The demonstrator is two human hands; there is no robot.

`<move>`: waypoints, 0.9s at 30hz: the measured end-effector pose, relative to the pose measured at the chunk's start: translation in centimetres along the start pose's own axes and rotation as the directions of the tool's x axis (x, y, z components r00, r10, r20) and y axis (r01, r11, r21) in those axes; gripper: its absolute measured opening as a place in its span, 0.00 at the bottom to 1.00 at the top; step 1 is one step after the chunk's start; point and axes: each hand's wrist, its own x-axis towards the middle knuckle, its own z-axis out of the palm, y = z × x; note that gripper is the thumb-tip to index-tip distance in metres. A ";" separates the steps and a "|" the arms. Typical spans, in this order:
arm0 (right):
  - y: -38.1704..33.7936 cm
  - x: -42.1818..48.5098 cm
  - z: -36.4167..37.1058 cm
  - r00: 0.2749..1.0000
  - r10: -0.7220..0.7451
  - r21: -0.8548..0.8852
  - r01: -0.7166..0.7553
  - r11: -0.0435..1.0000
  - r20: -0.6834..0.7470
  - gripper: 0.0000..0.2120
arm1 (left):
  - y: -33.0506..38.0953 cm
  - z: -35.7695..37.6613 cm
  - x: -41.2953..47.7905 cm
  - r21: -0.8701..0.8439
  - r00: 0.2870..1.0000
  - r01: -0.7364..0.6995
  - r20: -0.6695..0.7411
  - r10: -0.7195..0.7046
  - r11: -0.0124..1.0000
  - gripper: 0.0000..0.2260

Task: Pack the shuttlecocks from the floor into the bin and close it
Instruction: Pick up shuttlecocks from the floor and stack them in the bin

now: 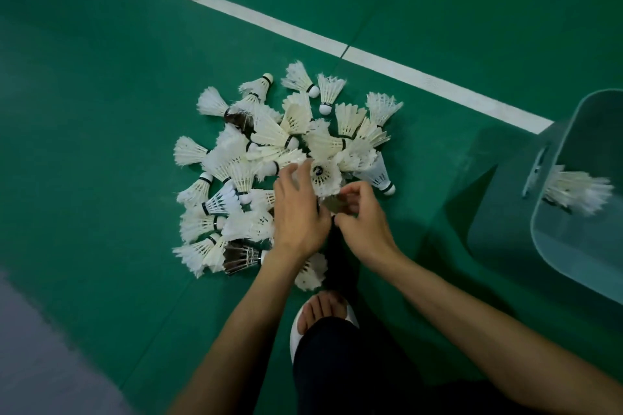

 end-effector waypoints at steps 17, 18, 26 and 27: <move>-0.8 -0.9 -1.5 0.990 0.099 0.169 -0.080 0.982 -0.105 0.17 | 2.8 0.3 -0.7 -0.156 0.976 0.045 -0.206 -0.077 0.987 0.11; -0.6 -1.2 -1.6 0.982 0.086 0.109 -0.069 0.992 -0.166 0.15 | 2.8 0.0 -0.8 -0.166 0.968 0.045 -0.236 -0.084 0.985 0.09; -0.3 -2.3 -4.0 0.905 -0.077 -0.188 -0.004 0.982 -0.418 0.03 | 2.3 -3.9 -2.6 -0.364 0.917 0.090 -0.332 -0.220 0.927 0.10; -0.3 -2.4 -4.1 0.904 -0.083 -0.183 0.006 0.983 -0.420 0.03 | 2.4 -4.3 -3.0 -0.398 0.928 0.084 -0.304 -0.217 0.913 0.09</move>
